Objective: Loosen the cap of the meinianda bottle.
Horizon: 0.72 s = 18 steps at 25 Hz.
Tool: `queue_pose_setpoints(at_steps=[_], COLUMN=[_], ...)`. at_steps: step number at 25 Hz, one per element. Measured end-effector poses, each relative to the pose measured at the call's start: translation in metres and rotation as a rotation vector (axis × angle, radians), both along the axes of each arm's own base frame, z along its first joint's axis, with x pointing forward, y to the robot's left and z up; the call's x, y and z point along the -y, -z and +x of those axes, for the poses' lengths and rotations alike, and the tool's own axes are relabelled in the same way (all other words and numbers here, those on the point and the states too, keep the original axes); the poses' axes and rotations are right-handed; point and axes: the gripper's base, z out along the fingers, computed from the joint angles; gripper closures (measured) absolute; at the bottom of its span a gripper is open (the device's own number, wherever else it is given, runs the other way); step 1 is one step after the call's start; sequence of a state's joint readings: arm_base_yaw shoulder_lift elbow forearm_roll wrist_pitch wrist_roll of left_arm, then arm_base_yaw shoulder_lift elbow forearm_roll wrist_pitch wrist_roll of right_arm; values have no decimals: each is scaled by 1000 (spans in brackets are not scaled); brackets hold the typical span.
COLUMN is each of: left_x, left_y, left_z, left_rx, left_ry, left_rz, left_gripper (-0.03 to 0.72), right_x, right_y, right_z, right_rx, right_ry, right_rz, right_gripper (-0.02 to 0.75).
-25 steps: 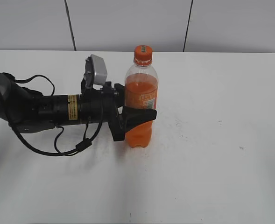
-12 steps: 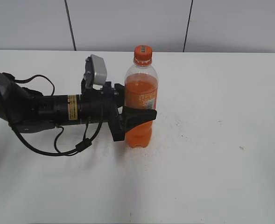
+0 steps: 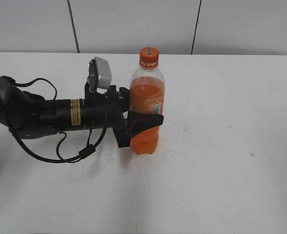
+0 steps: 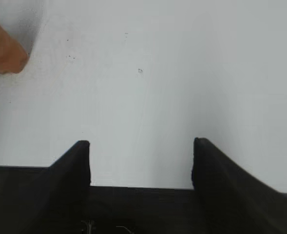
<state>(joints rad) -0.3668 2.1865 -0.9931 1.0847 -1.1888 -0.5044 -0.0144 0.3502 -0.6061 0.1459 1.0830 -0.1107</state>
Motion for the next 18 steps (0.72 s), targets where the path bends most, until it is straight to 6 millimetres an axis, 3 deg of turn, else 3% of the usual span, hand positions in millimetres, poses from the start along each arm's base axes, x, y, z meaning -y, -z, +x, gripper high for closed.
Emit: queue_pose_setpoints(at_steps=[5, 10, 18], left_x=[0, 0, 0], left_y=[0, 0, 0], left_z=[0, 0, 0], left_rx=[0, 0, 0], left_ry=[0, 1, 2], left_rz=[0, 0, -1], left_gripper=[273, 273, 273], right_x=[-2, -3, -2], right_y=[-5, -18, -62], right_z=[25, 56, 154], right_rx=[-40, -185, -340], right_ry=[-14, -17, -9], right_rz=[18, 43, 61], right_gripper=[247, 247, 247])
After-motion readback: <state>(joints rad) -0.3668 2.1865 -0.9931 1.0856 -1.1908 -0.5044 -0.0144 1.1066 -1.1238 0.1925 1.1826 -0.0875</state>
